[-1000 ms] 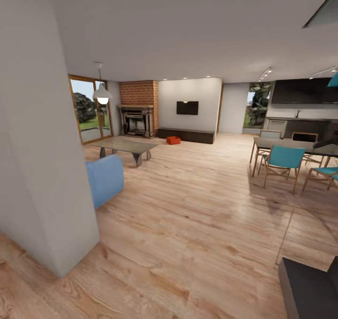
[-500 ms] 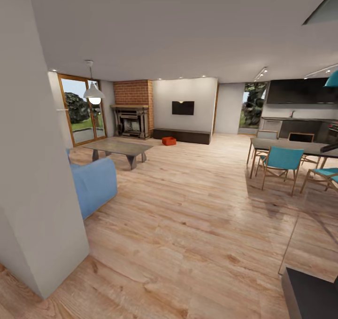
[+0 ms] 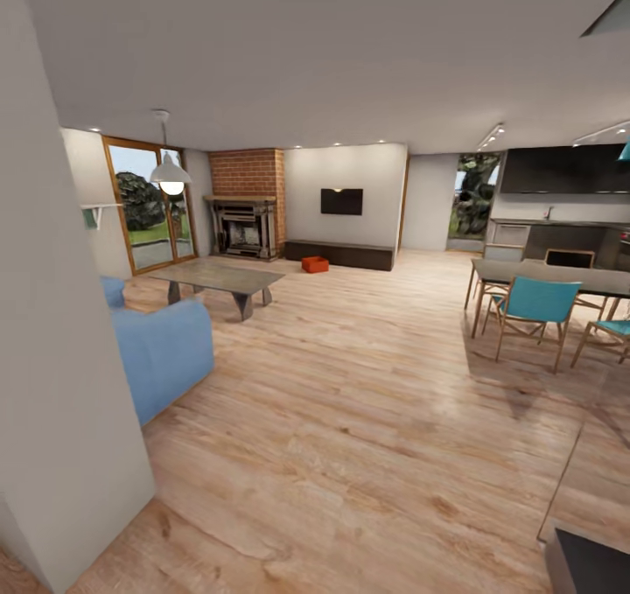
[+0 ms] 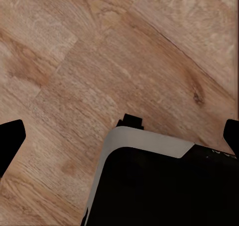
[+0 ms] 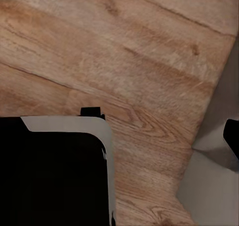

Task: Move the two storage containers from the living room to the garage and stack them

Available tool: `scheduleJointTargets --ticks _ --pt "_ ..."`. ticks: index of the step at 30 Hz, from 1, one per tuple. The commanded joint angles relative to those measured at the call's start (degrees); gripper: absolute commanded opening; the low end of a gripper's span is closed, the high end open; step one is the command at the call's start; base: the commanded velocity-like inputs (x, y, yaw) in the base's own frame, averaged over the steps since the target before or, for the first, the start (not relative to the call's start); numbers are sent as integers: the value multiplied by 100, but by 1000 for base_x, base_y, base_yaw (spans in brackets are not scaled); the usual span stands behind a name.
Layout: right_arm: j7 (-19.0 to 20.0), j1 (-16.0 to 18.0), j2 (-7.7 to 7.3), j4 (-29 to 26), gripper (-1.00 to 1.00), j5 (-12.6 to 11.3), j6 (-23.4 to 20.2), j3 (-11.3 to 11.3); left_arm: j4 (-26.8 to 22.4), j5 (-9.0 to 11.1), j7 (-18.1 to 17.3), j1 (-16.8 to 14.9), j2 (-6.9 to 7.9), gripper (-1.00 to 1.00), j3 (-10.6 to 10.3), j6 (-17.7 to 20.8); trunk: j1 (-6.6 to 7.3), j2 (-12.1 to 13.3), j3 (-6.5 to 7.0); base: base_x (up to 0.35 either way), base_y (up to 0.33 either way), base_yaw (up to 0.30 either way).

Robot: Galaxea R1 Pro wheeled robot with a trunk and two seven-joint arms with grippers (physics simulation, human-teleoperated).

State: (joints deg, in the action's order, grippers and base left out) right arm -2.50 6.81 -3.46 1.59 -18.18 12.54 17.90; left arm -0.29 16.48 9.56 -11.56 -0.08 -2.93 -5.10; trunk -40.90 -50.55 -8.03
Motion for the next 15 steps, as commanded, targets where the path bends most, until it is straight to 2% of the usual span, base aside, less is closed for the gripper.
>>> scheduleJointTargets --ticks 1,15 --pt "-8 7 3 17 100 -40 30 48 3 43 11 -4 -1 100 -32 -17 -4 -5 -5 322 0 0" --pt "-14 8 3 17 100 -45 29 47 3 40 11 -4 -1 100 -32 -17 -4 -5 9 322 0 0"
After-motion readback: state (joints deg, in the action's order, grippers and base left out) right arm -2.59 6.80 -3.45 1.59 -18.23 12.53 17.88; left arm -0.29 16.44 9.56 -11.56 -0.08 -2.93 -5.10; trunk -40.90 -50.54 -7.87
